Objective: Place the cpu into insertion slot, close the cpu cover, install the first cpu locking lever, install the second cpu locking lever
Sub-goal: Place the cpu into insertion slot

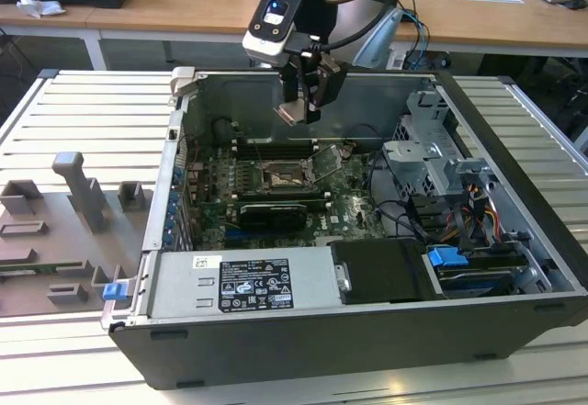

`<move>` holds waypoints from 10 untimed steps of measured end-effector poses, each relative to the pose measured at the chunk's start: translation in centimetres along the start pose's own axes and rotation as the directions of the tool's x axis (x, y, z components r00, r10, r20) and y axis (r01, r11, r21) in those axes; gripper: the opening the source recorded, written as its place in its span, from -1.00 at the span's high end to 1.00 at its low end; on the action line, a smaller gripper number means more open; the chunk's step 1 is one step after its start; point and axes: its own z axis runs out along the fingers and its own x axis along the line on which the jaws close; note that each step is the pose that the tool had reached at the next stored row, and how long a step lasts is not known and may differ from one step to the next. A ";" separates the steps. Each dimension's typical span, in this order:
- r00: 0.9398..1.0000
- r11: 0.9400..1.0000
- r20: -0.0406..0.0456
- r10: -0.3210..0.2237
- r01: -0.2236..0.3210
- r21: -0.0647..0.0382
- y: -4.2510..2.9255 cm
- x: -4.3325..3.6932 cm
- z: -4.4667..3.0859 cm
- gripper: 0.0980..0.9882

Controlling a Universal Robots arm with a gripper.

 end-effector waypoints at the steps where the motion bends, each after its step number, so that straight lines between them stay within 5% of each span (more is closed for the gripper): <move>1: 1.000 1.000 0.000 0.004 -0.004 0.000 0.00 0.00 0.01 0.01; 10: 0.998 0.998 0.005 0.059 -0.059 -0.001 -0.01 0.00 0.14 0.01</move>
